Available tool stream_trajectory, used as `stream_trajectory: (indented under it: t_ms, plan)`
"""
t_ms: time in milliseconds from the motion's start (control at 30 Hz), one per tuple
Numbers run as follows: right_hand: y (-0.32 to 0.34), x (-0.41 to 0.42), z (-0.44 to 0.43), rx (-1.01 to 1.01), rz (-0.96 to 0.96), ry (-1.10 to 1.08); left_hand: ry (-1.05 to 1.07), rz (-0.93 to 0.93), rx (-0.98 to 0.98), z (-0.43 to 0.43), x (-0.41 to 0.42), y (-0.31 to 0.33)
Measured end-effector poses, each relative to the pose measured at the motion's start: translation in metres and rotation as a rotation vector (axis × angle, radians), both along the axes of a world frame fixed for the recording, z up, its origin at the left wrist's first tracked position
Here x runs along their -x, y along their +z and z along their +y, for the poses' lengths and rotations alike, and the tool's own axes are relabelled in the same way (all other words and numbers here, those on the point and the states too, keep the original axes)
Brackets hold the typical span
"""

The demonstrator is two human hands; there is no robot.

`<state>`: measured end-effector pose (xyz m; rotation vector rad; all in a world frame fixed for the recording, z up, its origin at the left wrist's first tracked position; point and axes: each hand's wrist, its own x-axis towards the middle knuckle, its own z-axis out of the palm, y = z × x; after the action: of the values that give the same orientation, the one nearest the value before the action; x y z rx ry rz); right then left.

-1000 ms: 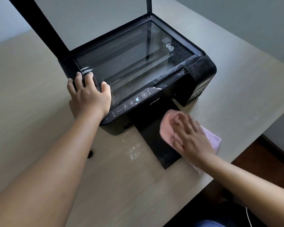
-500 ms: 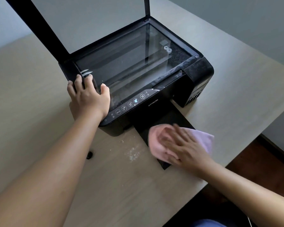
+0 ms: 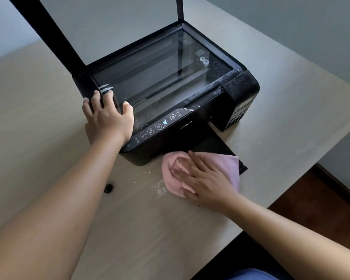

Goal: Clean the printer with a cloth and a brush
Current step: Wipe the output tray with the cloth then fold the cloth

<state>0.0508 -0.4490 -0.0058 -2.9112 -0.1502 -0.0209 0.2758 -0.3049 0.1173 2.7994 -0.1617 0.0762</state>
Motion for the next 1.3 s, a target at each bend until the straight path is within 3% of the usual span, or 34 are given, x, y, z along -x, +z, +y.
stream_trajectory:
  t_ms: [67,200,267,433,667,733,800,900,1000,1067,1300]
  plan:
    - [-0.006,0.023,-0.024,0.044,0.035,-0.156,0.003,-0.001,0.0,0.0,0.0,0.0]
    - [-0.005,0.007,-0.04,-0.014,0.161,-0.673,-0.002,-0.006,0.006,-0.001,0.0,0.0]
    - [0.001,-0.009,-0.025,-0.047,0.156,-0.608,0.0,-0.01,0.008,0.0,0.001,-0.001]
    - [0.01,0.006,-0.015,-0.044,0.061,-0.126,0.0,-0.007,0.006,0.0,-0.001,-0.002]
    - [0.037,0.038,-0.045,-0.192,0.156,-0.298,-0.034,0.019,-0.002,0.001,-0.003,-0.001]
    - [0.042,0.043,-0.052,-0.163,0.206,-0.334,-0.084,-0.076,0.053,0.003,0.001,0.001]
    - [0.044,0.043,-0.057,-0.142,0.246,-0.354,-0.206,-0.316,0.154,0.007,0.016,0.008]
    - [0.045,0.041,-0.062,-0.171,0.232,-0.344,-0.544,-0.53,0.147,0.006,0.061,0.008]
    - [0.047,0.042,-0.065,-0.186,0.209,-0.35,-0.834,-0.49,0.007,0.004,0.112,-0.017]
    - [0.049,0.045,-0.067,-0.191,0.172,-0.393,-0.924,-0.441,0.017,0.004,0.135,-0.042]
    - [0.05,0.054,-0.089,-0.101,0.184,-0.174,-0.791,-0.114,0.028,0.0,0.179,-0.099]
